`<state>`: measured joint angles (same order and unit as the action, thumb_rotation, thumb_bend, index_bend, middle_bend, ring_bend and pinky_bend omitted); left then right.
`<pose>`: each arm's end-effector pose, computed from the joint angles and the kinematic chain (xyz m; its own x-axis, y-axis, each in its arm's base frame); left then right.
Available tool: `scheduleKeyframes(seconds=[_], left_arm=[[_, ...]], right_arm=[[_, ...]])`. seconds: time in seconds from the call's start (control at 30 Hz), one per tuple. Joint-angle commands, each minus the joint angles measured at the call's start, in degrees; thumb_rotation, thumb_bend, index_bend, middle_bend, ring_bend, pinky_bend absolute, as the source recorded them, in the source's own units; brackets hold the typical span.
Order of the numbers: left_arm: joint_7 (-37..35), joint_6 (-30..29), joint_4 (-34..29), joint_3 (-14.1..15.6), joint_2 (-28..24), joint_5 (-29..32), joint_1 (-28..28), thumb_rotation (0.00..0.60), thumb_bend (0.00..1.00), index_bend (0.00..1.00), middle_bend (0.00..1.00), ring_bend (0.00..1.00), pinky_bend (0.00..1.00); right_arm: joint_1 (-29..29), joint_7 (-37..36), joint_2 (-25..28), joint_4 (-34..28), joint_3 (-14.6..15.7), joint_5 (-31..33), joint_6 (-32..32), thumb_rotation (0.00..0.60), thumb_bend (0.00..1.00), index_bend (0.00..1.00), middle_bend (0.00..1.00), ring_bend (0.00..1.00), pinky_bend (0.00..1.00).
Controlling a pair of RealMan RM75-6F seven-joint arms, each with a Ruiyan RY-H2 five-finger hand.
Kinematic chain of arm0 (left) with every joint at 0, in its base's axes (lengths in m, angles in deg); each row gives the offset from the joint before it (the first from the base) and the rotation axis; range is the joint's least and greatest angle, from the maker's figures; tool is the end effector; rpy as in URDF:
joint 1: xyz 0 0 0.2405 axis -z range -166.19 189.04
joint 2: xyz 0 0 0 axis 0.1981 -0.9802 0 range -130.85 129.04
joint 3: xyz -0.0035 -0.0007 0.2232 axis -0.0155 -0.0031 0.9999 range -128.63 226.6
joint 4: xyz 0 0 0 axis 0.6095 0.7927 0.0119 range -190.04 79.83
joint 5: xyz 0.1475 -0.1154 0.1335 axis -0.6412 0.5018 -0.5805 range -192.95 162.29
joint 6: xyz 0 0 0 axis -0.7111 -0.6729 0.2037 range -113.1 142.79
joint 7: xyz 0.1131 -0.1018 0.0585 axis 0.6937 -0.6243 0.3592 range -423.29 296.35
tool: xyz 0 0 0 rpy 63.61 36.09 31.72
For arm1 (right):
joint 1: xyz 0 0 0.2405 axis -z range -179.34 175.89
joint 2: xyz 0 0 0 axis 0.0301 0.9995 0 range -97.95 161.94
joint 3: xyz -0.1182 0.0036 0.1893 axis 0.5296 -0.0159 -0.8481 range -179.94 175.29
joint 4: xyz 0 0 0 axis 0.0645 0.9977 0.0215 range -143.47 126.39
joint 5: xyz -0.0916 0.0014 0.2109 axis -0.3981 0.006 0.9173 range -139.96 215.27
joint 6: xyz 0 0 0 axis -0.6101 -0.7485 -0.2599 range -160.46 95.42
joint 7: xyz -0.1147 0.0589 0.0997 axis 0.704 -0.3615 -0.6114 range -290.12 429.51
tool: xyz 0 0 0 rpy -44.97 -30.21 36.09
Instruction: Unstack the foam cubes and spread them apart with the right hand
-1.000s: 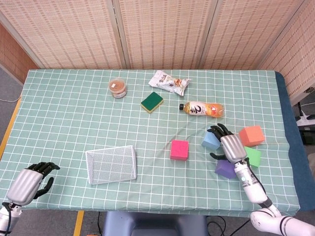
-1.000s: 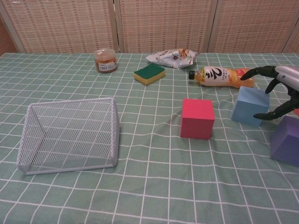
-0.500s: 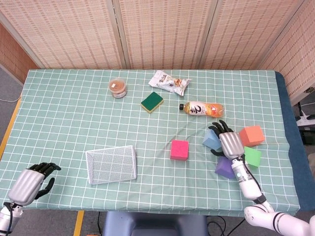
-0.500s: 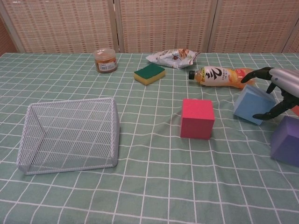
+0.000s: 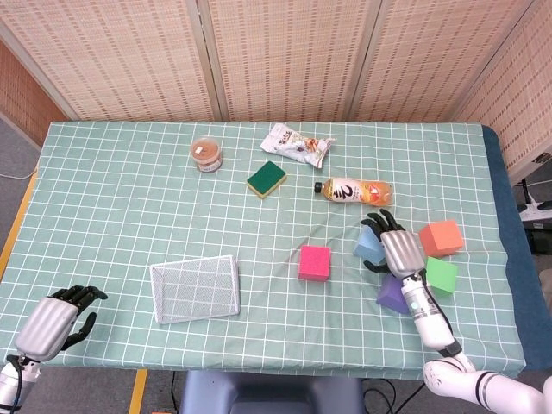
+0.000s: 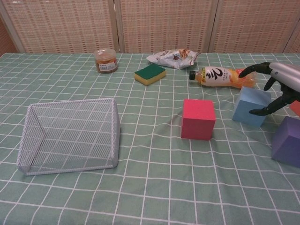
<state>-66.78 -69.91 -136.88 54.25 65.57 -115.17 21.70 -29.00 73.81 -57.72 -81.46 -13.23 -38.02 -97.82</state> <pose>-0.2859 0.1908 0.0943 0.5090 0.1011 0.8548 0.8289 -0.3255 -0.4550 -0.2200 -0.3302 0.0002 0.3260 -0.1113 0.9388 -0.9372 -0.1686 0.3054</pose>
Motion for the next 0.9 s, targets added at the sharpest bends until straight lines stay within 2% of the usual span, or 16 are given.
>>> scheduleKeyframes(seconds=[0.03,0.33,0.47,0.6,0.9], left_arm=[[0.16,0.16,-0.03,0.03,0.05,0.01,0.05,0.600,0.54,0.36,0.36,0.35,0.50],[0.57,0.61,-0.21,0.12,0.12,0.10,0.18,0.600,0.54,0.36,0.36,0.35,0.50],[0.54,0.60,-0.26,0.11,0.06,0.19,0.16,0.600,0.54,0.36,0.36,0.35,0.50],[0.41,0.22,-0.24,0.08,0.01,0.03,0.10,0.600,0.54,0.36,0.36,0.35,0.50],[0.17,0.18,-0.15,0.08,-0.04,0.13,0.05,0.600,0.54,0.36,0.36,0.35,0.50]], right_arm=[[0.83,-0.26,1.34,-1.83,0.07,-1.16,-1.95,0.600,0.05,0.22,0.12,0.04,0.34],[2.01,6.63,3.20,-5.72,-0.52,2.71,-2.87,0.600,0.05,0.21,0.12,0.04,0.34],[1.51,7.54,4.80,-7.66,0.05,4.65,0.51,0.600,0.05,0.11,0.10,0.04,0.33],[0.57,9.17,5.59,-8.74,0.60,7.09,4.18,0.600,0.05,0.01,0.02,0.00,0.23],[-1.18,7.23,3.81,-5.90,1.15,7.20,7.23,0.600,0.05,0.00,0.00,0.00,0.18]])
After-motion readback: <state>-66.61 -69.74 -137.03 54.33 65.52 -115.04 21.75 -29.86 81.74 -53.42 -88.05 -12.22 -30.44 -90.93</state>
